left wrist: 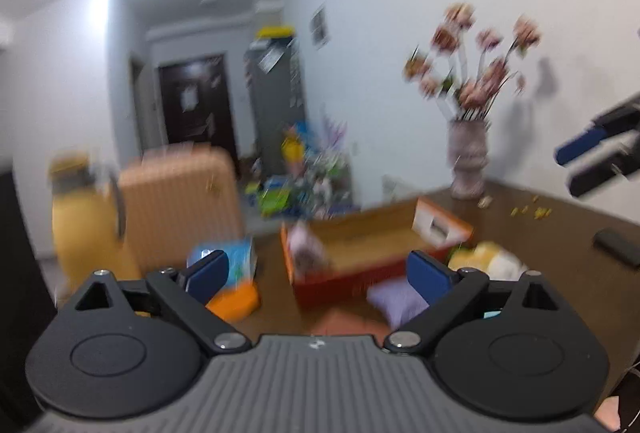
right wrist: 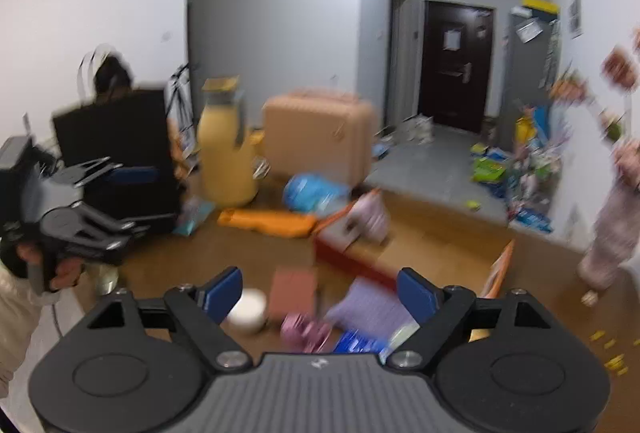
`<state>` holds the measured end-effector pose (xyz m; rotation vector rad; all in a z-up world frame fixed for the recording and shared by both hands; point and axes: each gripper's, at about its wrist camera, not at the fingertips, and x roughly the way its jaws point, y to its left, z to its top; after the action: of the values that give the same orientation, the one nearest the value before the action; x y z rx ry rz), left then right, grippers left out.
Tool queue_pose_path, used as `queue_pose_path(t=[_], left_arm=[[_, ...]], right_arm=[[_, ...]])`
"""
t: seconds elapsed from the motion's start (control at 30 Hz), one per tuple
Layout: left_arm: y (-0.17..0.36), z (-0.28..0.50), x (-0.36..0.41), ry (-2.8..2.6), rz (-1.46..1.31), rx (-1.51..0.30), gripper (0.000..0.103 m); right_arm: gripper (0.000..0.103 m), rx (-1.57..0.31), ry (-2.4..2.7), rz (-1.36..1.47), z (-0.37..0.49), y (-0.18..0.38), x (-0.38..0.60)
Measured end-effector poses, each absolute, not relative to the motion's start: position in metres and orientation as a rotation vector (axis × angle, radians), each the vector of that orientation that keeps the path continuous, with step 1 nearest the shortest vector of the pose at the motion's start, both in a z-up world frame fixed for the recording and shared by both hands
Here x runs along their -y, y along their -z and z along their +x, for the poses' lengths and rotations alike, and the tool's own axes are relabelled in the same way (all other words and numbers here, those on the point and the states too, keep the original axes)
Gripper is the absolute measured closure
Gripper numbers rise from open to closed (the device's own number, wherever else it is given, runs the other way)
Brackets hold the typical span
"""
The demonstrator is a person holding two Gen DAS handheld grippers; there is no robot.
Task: Organize soft objects
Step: 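Withdraw both tools from the box back toward the table, then close the right tool on the pink satin bow while the left tool grips it too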
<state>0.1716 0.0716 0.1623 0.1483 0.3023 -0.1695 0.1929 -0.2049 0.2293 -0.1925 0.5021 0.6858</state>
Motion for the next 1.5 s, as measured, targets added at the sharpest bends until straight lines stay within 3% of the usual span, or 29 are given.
queue_pose_path(t=[0.17, 0.4, 0.67, 0.7, 0.77, 0.83, 0.93, 1.27, 1.3, 1.4, 1.43, 1.5], left_arm=[[-0.091, 0.162, -0.082, 0.138, 0.018, -0.411, 0.005], [-0.045, 0.173, -0.092, 0.133, -0.029, -0.540, 0.005], [-0.031, 0.196, -0.076, 0.185, -0.057, -0.571, 0.005], [-0.032, 0.198, -0.075, 0.189, -0.068, -0.573, 0.005], [-0.034, 0.201, -0.073, 0.202, -0.084, -0.564, 0.005], [-0.037, 0.201, -0.070, 0.215, -0.091, -0.556, 0.006], [-0.039, 0.198, -0.065, 0.235, -0.102, -0.557, 0.007], [-0.041, 0.184, -0.044, 0.323, -0.158, -0.572, 0.009], [-0.039, 0.185, -0.041, 0.330, -0.162, -0.587, 0.015], [-0.030, 0.194, -0.035, 0.376, -0.195, -0.674, 0.066], [-0.027, 0.196, -0.036, 0.380, -0.219, -0.701, 0.072], [-0.025, 0.194, -0.040, 0.361, -0.241, -0.703, 0.074]], right_arm=[[0.019, -0.484, -0.693, -0.192, 0.185, -0.133, 0.188], [0.018, -0.537, -0.588, -0.031, 0.198, -0.040, 0.174], [0.022, -0.548, -0.572, 0.029, 0.222, -0.018, 0.156], [0.025, -0.551, -0.576, 0.028, 0.225, -0.017, 0.153], [0.052, -0.572, -0.599, 0.030, 0.230, -0.014, 0.148], [0.058, -0.588, -0.625, 0.039, 0.231, -0.011, 0.145], [0.062, -0.580, -0.655, 0.008, 0.219, -0.011, 0.145], [0.062, -0.596, -0.828, -0.094, 0.155, -0.016, 0.153], [0.061, -0.595, -0.833, -0.099, 0.150, -0.016, 0.155], [0.060, -0.592, -0.815, -0.100, 0.142, -0.016, 0.163], [0.057, -0.594, -0.803, -0.098, 0.141, -0.016, 0.167], [0.050, -0.598, -0.754, -0.083, 0.142, -0.016, 0.176]])
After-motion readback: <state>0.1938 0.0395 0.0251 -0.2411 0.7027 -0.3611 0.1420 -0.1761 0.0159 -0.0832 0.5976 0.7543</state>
